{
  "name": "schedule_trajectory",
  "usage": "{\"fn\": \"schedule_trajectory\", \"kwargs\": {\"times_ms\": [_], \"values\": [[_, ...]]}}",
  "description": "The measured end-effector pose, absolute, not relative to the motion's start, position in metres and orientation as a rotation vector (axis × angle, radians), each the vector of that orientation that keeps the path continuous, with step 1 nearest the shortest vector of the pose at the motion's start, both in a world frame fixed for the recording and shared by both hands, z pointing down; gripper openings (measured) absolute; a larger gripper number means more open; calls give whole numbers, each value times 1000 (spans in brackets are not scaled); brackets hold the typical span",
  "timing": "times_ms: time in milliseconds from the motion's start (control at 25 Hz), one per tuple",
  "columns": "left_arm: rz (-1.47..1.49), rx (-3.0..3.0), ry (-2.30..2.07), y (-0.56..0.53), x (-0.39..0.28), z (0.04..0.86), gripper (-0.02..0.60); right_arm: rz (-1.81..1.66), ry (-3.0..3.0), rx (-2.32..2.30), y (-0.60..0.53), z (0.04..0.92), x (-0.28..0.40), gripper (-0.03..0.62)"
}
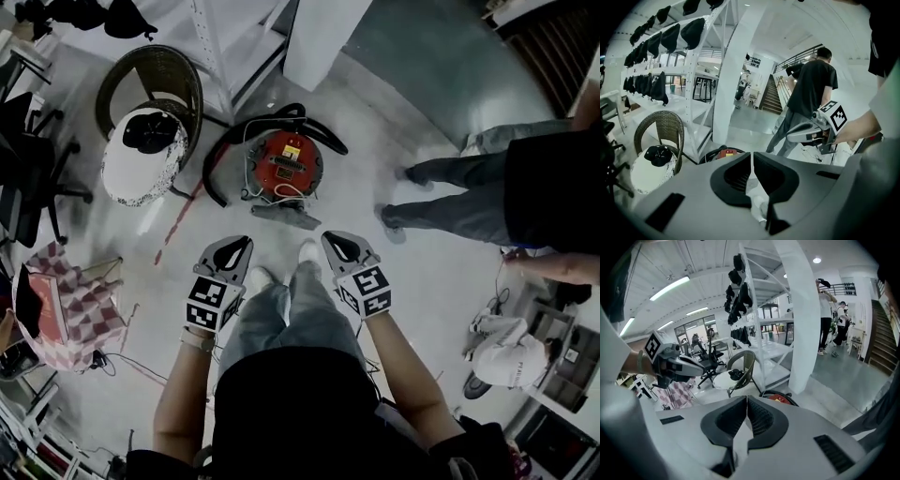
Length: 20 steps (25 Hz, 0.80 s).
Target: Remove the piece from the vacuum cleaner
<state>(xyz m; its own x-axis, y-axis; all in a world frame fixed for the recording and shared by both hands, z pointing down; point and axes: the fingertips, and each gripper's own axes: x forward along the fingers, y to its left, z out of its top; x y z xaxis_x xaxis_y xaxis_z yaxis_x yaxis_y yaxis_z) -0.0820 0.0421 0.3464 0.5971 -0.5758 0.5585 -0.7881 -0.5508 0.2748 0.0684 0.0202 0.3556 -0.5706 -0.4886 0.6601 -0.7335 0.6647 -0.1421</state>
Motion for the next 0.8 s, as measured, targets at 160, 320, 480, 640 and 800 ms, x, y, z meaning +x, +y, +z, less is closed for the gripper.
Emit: {"fn": "schedule_trajectory", "kwargs": {"times_ms": [160, 320, 480, 640, 800], "values": [[579, 2284, -1072, 33, -78, 376, 20, 533, -2258, 869, 7, 394, 64, 29], [598, 2220, -1081, 22, -70, 411, 20, 565, -2228, 780, -5, 439, 66, 30], [635, 2188, -1070, 12, -56, 448, 20, 617, -2209, 706, -13, 482, 69, 31], [659, 2144, -1072, 4, -46, 488, 21, 640, -2195, 639, -17, 524, 71, 31], [674, 2093, -1073, -4, -34, 533, 21, 677, -2183, 607, -26, 569, 76, 32]]}}
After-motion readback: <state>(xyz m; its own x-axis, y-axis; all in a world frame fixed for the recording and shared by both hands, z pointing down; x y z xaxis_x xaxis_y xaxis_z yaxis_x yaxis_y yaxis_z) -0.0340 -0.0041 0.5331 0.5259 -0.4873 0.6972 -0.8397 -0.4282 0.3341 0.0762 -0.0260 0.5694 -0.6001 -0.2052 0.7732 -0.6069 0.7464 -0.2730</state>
